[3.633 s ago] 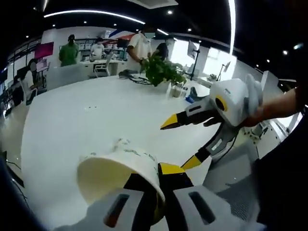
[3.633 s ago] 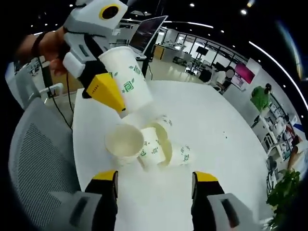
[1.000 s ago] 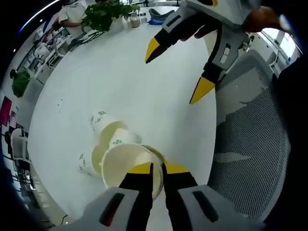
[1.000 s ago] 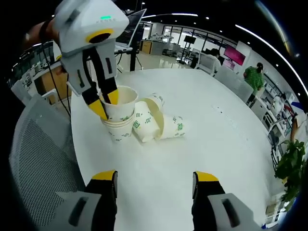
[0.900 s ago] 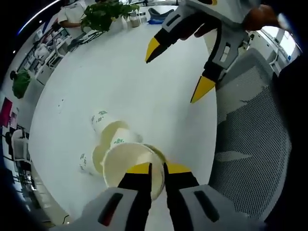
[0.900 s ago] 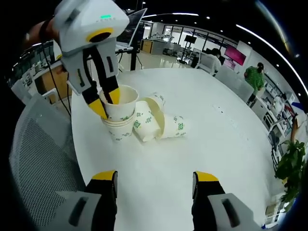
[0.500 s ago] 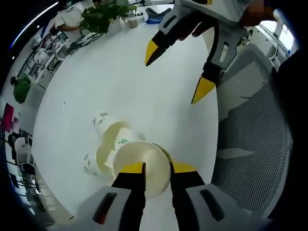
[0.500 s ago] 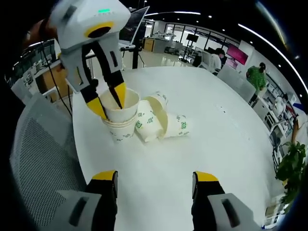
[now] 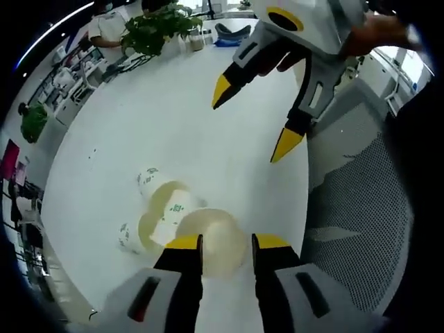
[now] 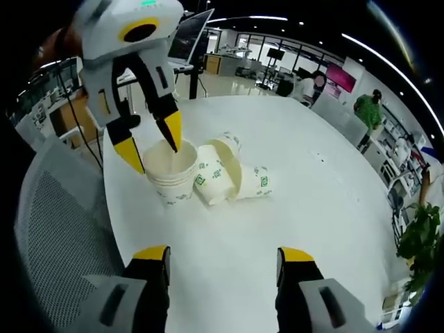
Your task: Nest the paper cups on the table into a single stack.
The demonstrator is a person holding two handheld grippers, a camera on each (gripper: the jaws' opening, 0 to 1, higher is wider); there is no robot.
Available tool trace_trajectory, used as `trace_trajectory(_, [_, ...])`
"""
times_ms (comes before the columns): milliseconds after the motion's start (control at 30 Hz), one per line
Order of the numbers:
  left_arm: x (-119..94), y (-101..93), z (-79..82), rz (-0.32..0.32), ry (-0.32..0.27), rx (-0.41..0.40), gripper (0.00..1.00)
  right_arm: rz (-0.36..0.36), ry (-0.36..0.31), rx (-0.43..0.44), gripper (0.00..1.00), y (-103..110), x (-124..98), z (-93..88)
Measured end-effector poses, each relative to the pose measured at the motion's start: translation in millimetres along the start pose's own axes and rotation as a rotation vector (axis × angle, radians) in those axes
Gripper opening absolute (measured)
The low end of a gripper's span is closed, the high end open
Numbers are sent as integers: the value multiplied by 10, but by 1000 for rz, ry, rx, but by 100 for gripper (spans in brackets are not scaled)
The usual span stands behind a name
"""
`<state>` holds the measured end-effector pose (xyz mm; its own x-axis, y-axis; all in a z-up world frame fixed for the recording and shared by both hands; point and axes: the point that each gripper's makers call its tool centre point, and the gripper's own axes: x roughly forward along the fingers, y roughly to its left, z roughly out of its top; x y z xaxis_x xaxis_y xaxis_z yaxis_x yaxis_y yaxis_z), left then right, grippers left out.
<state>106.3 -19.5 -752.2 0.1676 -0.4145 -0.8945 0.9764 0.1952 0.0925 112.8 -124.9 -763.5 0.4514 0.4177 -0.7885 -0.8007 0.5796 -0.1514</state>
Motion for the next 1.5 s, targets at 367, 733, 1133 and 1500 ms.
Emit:
trace_trajectory(367, [-81, 59, 21, -6, -71, -69, 32, -10, 0, 12, 61, 15, -23, -36])
trace_trajectory(733, [-150, 92, 26, 50, -45, 26, 34, -24, -8, 28, 62, -25, -70, -73])
trace_trajectory(1133, [-292, 304, -98, 236, 113, 270, 37, -12, 3, 21, 62, 30, -19, -114])
trace_trajectory(1500, [-389, 296, -99, 273, 103, 274, 38, -10, 6, 17, 60, -12, 70, 10])
